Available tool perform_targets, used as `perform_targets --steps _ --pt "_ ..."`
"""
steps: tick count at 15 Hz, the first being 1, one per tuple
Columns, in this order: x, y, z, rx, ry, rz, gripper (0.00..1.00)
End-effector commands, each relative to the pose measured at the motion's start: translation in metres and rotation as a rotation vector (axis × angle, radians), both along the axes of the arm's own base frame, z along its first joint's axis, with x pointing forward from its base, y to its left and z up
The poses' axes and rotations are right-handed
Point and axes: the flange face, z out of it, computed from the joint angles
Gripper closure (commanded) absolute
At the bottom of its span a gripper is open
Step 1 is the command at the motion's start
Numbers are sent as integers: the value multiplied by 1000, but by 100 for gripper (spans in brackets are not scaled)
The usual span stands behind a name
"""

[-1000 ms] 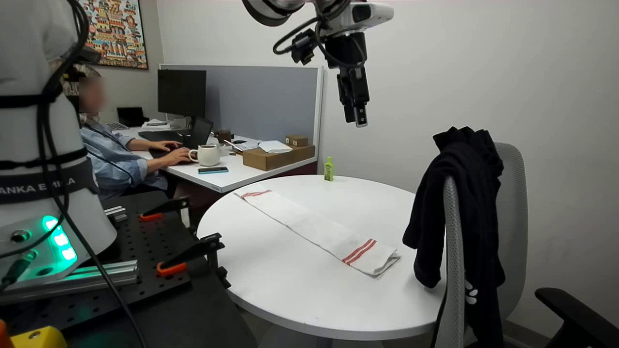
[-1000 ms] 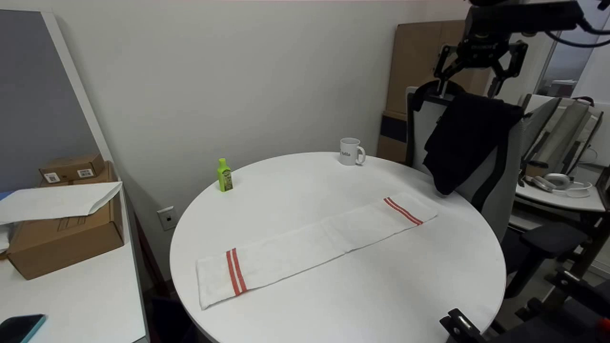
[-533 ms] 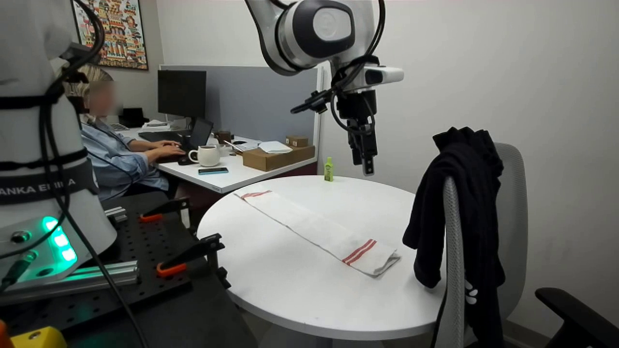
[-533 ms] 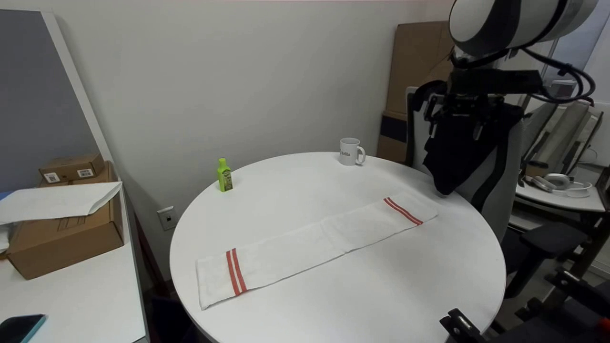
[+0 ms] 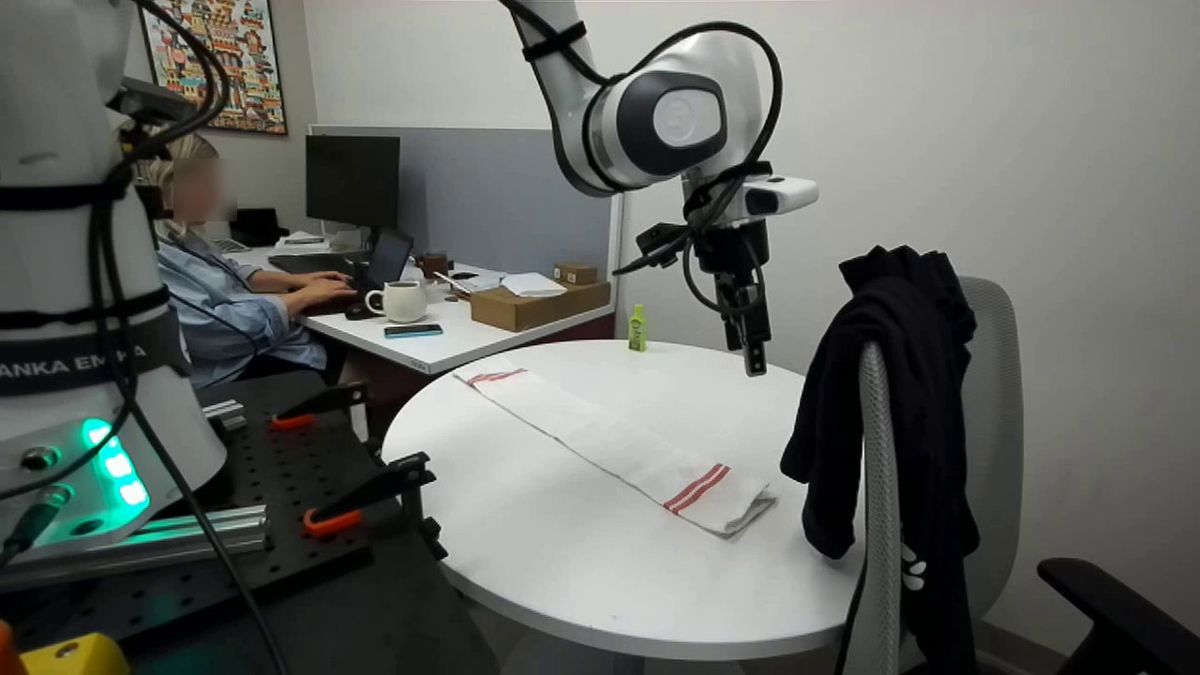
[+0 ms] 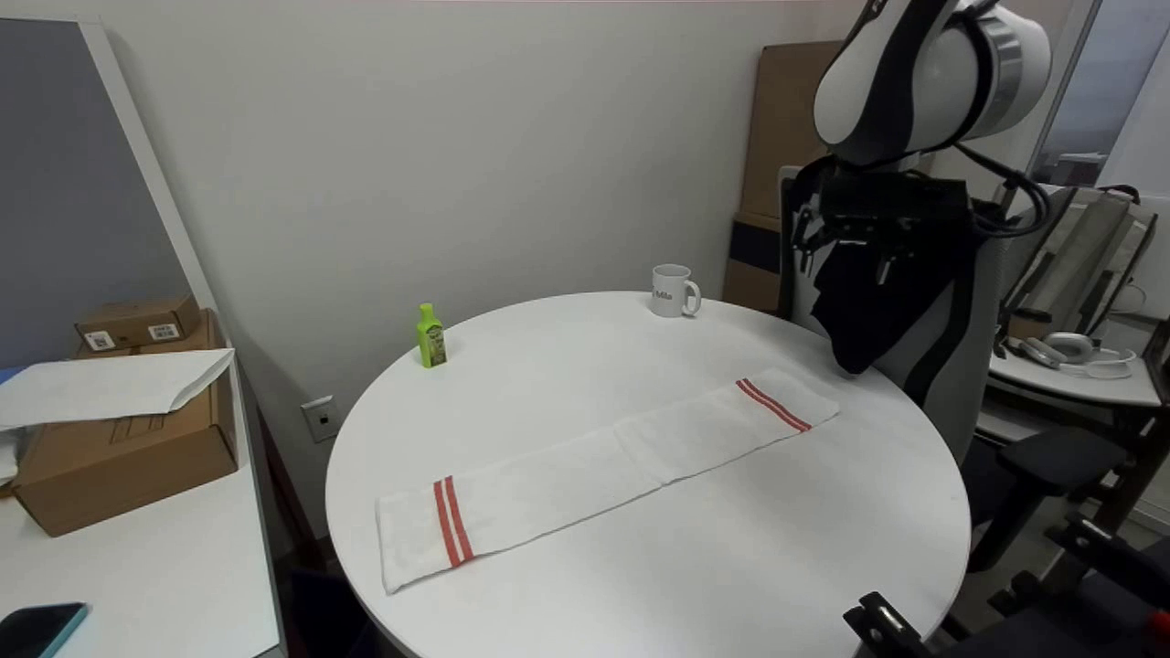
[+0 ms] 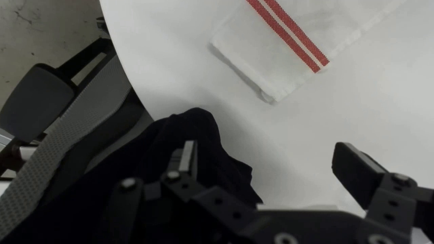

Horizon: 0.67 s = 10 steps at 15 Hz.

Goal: Fold the white towel in a zigzag pattern

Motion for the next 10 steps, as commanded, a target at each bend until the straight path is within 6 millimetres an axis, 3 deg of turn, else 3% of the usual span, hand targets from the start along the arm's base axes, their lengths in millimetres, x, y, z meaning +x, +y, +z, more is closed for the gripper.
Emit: perform_targets --steps 1,4,10 --pt "16 -9 -37 28 -2 -60 0" --pt "13 -13 -68 57 35 -112 0" --pt "-15 -5 -134 76 161 -123 0"
